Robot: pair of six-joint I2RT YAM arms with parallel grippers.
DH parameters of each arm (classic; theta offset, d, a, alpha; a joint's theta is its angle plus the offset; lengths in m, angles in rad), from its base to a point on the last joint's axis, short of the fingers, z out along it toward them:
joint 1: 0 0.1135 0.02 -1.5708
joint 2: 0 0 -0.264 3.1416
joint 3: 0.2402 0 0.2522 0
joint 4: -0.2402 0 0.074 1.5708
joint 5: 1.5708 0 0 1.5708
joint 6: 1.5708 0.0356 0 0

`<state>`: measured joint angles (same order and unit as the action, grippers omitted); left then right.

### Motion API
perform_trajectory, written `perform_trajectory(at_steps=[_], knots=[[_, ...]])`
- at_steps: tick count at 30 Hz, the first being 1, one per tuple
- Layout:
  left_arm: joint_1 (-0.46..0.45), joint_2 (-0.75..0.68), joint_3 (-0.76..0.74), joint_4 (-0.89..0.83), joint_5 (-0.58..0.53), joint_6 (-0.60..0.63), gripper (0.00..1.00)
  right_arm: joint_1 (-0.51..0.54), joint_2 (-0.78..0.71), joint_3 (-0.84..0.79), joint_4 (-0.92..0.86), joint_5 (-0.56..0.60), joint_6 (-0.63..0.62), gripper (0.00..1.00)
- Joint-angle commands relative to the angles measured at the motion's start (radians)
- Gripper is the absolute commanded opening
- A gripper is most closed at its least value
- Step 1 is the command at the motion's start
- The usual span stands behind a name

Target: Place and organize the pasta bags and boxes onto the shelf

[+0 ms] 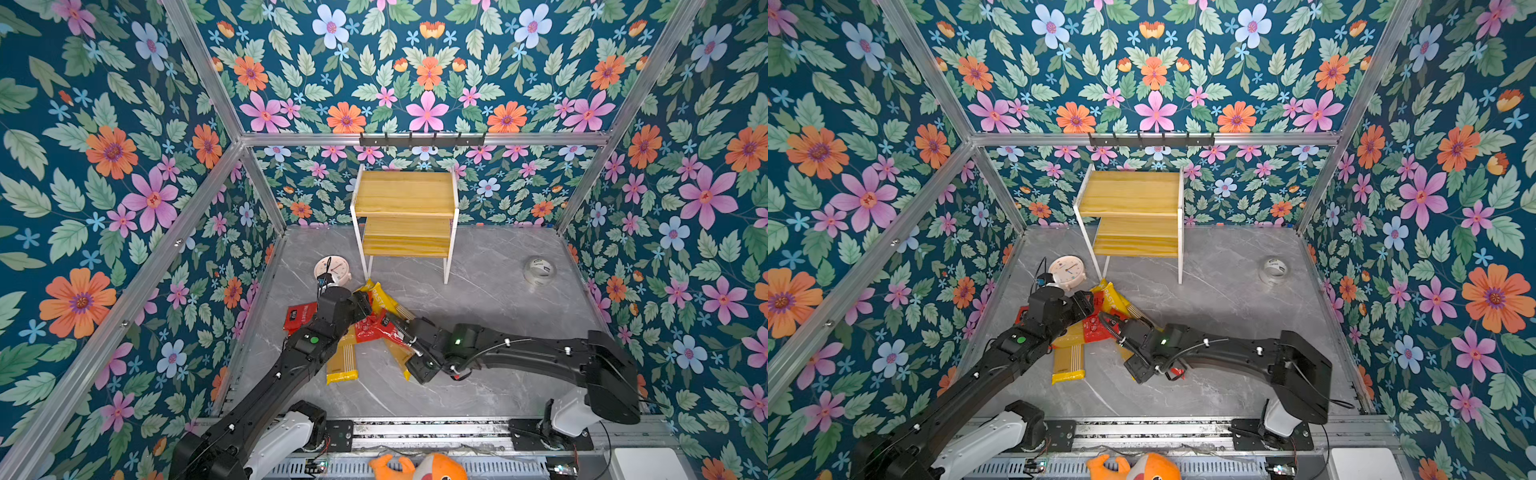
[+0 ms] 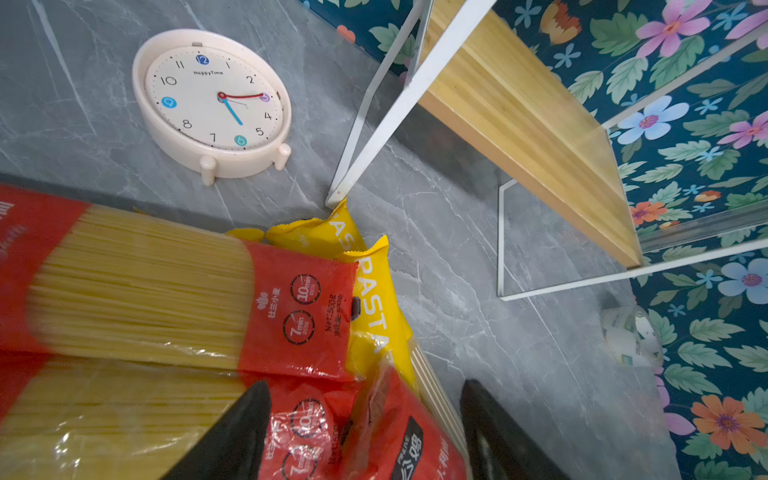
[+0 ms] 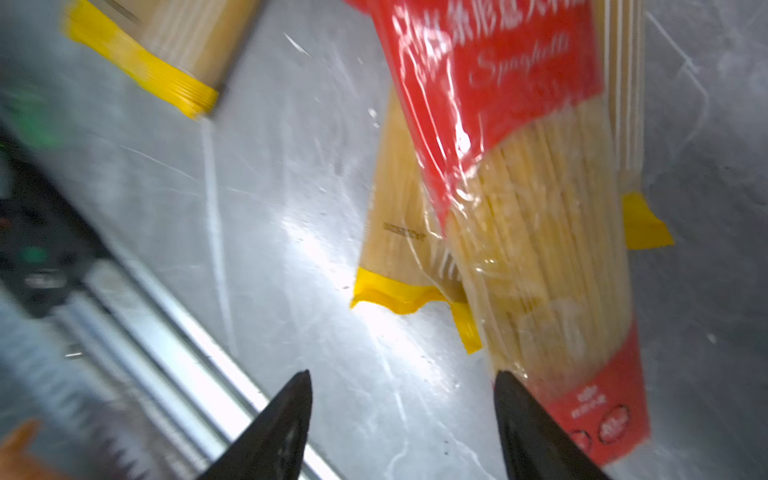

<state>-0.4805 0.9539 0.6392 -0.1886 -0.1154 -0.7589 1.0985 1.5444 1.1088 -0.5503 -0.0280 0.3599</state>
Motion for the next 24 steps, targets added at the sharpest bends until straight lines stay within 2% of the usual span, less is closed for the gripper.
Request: perform_trajectory(at_steps=[1, 5, 7, 9, 13, 15, 20, 24], knots=[[-0.045, -0.008, -0.012, -0.013, 0.000, -0.030, 0.74, -0.107, -0.085, -0.051, 0.089, -0.240, 0.037, 0.70], [-0.164, -0.006, -0.064, 0.036, -0.010, -0.120, 0.73, -0.347, -0.136, -0.143, 0.157, -0.428, 0.044, 0.70], [-0.240, 0.001, -0.088, 0.059, -0.035, -0.166, 0.73, -0.436, -0.127, -0.182, 0.207, -0.505, 0.043, 0.69], [-0.315, 0.022, -0.105, 0.088, -0.067, -0.210, 0.73, -0.489, -0.103, -0.196, 0.229, -0.528, 0.027, 0.69], [-0.444, 0.109, -0.141, 0.219, -0.086, -0.295, 0.73, -0.534, -0.021, -0.184, 0.261, -0.559, -0.008, 0.70], [-0.479, 0.166, -0.152, 0.287, -0.080, -0.321, 0.73, -0.537, 0.030, -0.170, 0.266, -0.574, -0.027, 0.70], [-0.500, 0.284, -0.170, 0.408, -0.039, -0.366, 0.70, -0.537, 0.161, -0.139, 0.301, -0.623, -0.046, 0.70], [-0.498, 0.305, -0.193, 0.445, -0.038, -0.390, 0.66, -0.536, 0.212, -0.128, 0.287, -0.688, -0.074, 0.68]])
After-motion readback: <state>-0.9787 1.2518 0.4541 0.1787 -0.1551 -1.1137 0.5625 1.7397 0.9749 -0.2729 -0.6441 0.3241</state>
